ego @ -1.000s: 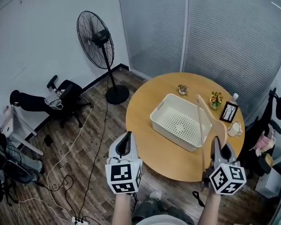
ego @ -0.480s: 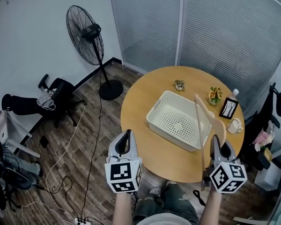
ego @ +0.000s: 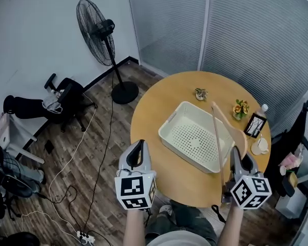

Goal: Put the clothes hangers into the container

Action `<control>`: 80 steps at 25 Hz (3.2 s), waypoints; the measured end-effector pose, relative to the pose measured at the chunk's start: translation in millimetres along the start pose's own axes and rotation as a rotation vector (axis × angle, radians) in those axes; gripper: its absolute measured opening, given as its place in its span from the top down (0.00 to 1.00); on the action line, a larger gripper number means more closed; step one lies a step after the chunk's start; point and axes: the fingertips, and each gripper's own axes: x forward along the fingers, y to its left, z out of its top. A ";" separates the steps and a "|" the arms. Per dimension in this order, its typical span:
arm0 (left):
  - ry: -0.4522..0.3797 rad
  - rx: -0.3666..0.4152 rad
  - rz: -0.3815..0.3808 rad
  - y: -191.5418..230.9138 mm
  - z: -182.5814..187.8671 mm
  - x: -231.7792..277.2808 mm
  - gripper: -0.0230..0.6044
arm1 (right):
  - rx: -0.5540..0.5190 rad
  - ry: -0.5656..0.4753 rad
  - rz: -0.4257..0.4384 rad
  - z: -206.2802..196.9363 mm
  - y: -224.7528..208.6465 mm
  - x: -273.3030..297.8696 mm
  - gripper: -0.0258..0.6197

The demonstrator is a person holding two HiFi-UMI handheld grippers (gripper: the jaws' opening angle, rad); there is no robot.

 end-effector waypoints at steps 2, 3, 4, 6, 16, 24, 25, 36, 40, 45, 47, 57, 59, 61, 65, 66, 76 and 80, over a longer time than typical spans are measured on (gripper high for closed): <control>0.009 -0.003 0.018 -0.6 -2.0 7.9 0.96 | -0.002 0.011 0.023 1.7 -2.8 12.5 0.83; 0.015 -0.004 0.024 -1.6 -3.6 12.0 0.96 | -0.004 0.017 0.034 2.1 -4.6 18.5 0.83; 0.021 -0.005 0.030 -2.6 -4.9 15.8 0.96 | -0.005 0.023 0.044 2.2 -6.3 24.2 0.83; 0.028 -0.006 0.042 -4.0 -6.4 22.2 0.96 | -0.009 0.040 0.064 1.3 -8.7 35.2 0.83; 0.072 -0.014 0.097 -4.6 -19.1 48.7 0.96 | -0.027 0.139 0.170 -16.1 -8.5 82.2 0.83; 0.110 -0.018 0.121 -2.8 -33.0 63.1 0.96 | -0.024 0.226 0.221 -40.1 -10.1 108.5 0.83; 0.114 -0.018 0.122 -3.0 -34.3 64.5 0.96 | -0.020 0.240 0.229 -43.1 -10.6 111.4 0.83; 0.153 -0.021 0.122 -4.5 -47.8 75.0 0.96 | -0.021 0.363 0.246 -74.7 -15.8 135.6 0.83; 0.165 -0.021 0.120 -5.7 -51.8 77.3 0.96 | -0.016 0.389 0.248 -81.6 -16.7 143.5 0.83; 0.178 -0.026 0.124 -3.6 -57.5 79.2 0.96 | -0.012 0.421 0.244 -91.1 -18.1 152.9 0.83; 0.183 -0.028 0.125 -1.6 -59.0 80.5 0.96 | -0.007 0.434 0.240 -94.4 -19.0 157.0 0.83; 0.206 -0.044 0.138 1.4 -72.3 85.7 0.96 | 0.017 0.490 0.230 -115.6 -23.9 173.1 0.83; 0.210 -0.047 0.138 1.4 -74.0 85.7 0.96 | 0.032 0.496 0.230 -118.8 -23.4 174.1 0.83; 0.213 -0.050 0.138 1.1 -75.8 86.7 0.96 | 0.043 0.501 0.229 -122.1 -23.4 175.7 0.83; 0.221 -0.052 0.136 -0.3 -78.9 89.3 0.96 | 0.070 0.513 0.229 -128.7 -24.0 179.3 0.83; 0.221 -0.052 0.135 -0.6 -79.3 89.8 0.96 | 0.080 0.513 0.230 -129.9 -24.4 180.1 0.83; 0.229 -0.054 0.138 1.5 -82.0 91.6 0.96 | 0.160 0.507 0.227 -132.7 -28.9 189.9 0.83; 0.229 -0.059 0.136 3.2 -82.0 90.4 0.96 | 0.161 0.510 0.206 -133.5 -32.1 191.3 0.82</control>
